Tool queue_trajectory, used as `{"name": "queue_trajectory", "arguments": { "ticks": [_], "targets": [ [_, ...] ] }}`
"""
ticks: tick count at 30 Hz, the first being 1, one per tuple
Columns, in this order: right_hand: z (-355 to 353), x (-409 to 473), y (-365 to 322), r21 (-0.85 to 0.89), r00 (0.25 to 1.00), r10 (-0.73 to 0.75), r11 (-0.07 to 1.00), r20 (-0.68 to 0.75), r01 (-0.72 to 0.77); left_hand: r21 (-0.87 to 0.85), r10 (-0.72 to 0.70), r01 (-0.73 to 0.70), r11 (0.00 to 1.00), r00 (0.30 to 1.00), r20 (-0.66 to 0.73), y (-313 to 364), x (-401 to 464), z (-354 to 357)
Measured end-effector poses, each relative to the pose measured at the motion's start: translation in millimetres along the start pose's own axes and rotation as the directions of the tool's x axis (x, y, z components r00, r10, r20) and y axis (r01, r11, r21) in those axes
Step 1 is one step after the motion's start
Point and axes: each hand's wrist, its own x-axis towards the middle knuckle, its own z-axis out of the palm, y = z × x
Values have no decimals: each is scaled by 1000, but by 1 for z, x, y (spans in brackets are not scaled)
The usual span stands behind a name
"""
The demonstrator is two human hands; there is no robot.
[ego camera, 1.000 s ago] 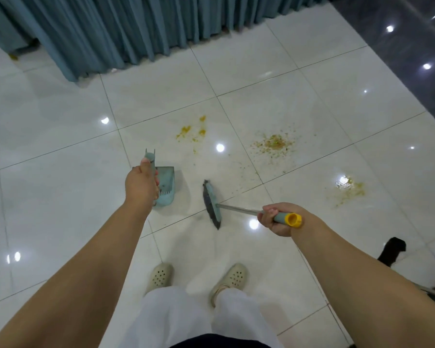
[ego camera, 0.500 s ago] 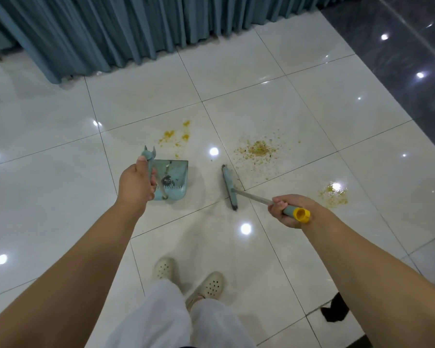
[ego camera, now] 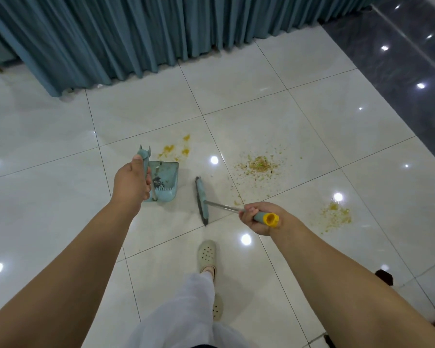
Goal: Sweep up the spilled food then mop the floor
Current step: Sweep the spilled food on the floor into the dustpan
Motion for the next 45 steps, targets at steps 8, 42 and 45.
{"name": "queue_trajectory", "arguments": {
  "ticks": [8,42,45],
  "targets": [
    [6,-2,-101,77,988,-62,994,-142,73,17,-19,19,1000,1000,-5,40,65,30],
    [-18,-4,-205,252,989,-108,959,-99,130,-64,-75,72,995,996,-39,74,66,138],
    [-49,-21,-206,212,990,-103,970,-94,121,-63,-65,61,996,996,-55,66,40,154]
  ]
}}
